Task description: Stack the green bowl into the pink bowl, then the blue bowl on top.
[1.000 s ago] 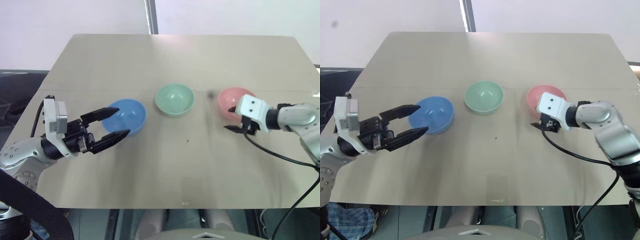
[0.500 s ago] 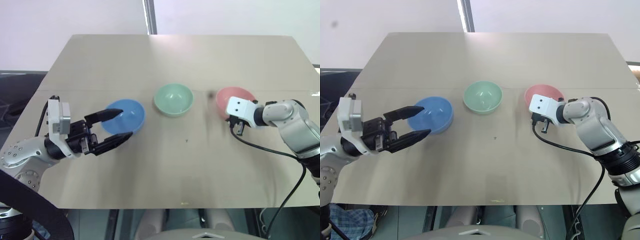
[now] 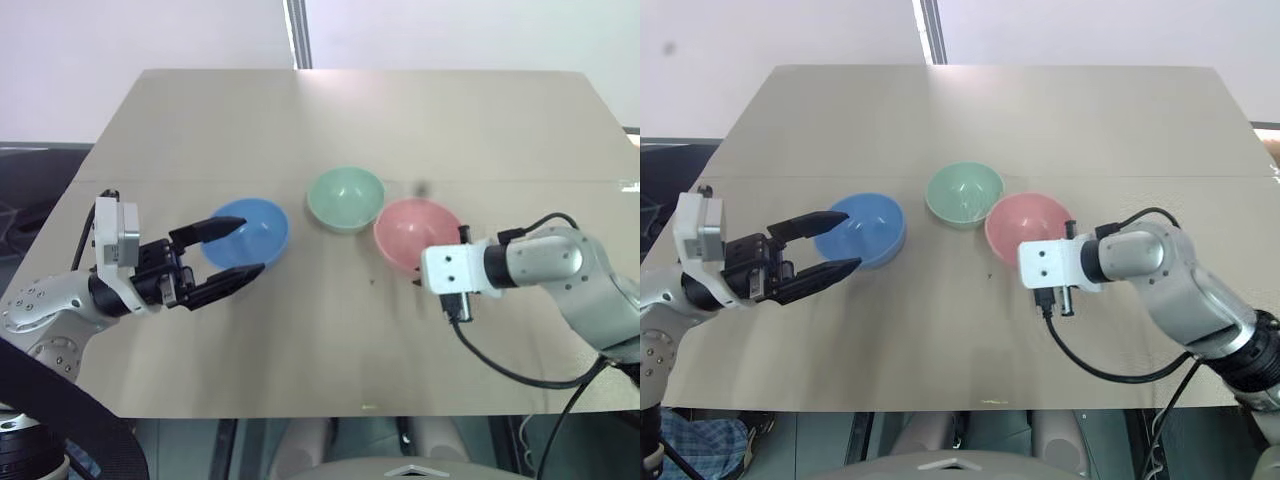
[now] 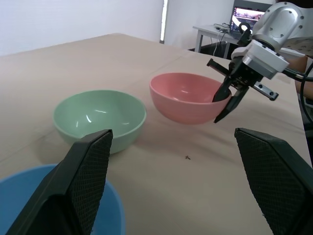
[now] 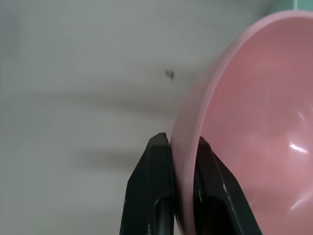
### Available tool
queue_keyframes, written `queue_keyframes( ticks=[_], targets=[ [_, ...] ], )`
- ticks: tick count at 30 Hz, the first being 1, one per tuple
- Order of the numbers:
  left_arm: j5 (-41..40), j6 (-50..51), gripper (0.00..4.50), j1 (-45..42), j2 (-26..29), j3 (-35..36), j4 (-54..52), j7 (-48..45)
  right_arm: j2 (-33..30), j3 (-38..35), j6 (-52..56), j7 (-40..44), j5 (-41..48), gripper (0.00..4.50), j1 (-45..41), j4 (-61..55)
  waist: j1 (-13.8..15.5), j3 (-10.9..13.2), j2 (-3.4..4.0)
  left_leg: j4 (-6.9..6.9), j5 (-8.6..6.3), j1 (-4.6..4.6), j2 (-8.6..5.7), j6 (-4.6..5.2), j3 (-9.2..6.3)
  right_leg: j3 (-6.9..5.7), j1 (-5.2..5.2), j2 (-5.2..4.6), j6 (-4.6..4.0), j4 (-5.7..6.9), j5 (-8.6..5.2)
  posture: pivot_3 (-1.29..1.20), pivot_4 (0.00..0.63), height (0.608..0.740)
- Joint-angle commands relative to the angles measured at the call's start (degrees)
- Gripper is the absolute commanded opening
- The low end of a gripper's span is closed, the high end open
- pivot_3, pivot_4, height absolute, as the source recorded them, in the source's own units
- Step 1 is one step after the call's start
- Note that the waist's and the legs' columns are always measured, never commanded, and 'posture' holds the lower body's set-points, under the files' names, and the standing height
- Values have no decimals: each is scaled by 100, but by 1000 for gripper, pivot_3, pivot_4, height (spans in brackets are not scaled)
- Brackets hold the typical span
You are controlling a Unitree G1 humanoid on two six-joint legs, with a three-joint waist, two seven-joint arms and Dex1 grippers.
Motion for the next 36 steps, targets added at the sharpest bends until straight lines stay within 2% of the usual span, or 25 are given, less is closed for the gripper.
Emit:
queue_keyframes(
  ticks=[1,6,7,8,10,12,14,17,19,23,28,30,36],
  targets=[
    [13,-64,4243,-109,103,25,9,-77,219,185,422,-111,-143,43,-260,-506,2,0,0,0,0,0,0,0,0,0,0,0,0,1,0,0,150,740],
    [43,-39,4243,-141,142,14,42,-143,404,331,734,-141,-72,43,-329,-781,3,0,0,1,0,-2,-5,0,-3,-2,0,-2,0,-4,0,0,150,740],
    [47,-40,4243,-143,146,14,44,-150,419,334,769,-131,-46,709,-340,-800,3,0,0,0,0,-2,-5,0,-3,-3,0,-3,0,-4,0,0,150,740],
    [47,-35,4243,-146,149,14,46,-153,428,340,799,-117,-23,959,-352,-814,3,0,0,0,0,-3,-5,0,-4,-4,-1,-3,0,-4,0,0,150,740],
    [45,-23,4243,-154,156,14,53,-166,444,353,823,-115,-5,1936,-381,-815,4,0,0,0,0,-2,-5,0,-5,-4,0,-3,0,-4,0,0,150,740],
    [38,-7,4243,-160,161,17,54,-168,484,355,810,-207,-60,2566,-396,-793,2,0,0,0,0,-1,-5,0,-5,-4,0,-3,0,-3,0,0,150,740],
    [43,-6,4243,-156,164,18,51,-173,457,377,864,-166,-27,3551,-412,-790,-2,0,0,0,0,-1,-5,-1,-5,-4,0,-2,0,-2,0,0,150,740],
    [39,13,4243,-160,173,14,31,-158,364,326,879,-45,75,3551,-433,-746,-1,0,0,0,0,-2,-5,-1,-5,-4,0,-2,0,-2,0,0,150,740],
    [21,34,4243,-153,184,33,16,-151,245,-33,973,136,397,3551,-370,-709,-1,0,0,1,0,-2,-6,0,-4,-4,0,-3,0,-3,0,0,150,740],
    [15,66,4243,-131,190,63,-1,-128,216,-1438,1281,419,1498,3551,-119,-440,12,0,0,1,0,-1,-5,0,-6,-5,3,-3,0,-3,0,0,150,740],
    [269,37,4243,-93,202,32,-15,94,355,-3338,972,682,2795,3551,498,116,30,0,-1,0,0,-1,-5,0,-9,-8,6,-3,0,-5,0,0,150,740],
    [359,64,4243,-94,213,3,-11,191,296,-3875,511,862,3054,3551,827,380,30,0,-1,-1,0,-1,-6,0,-8,-8,6,-3,0,-5,0,0,150,740],
    [557,-11,4243,-130,188,-58,92,235,61,-5387,81,1372,3962,3551,1812,1107,27,0,0,0,0,4,-6,1,-4,-5,9,-3,0,-1,0,0,150,740]
  ],
)
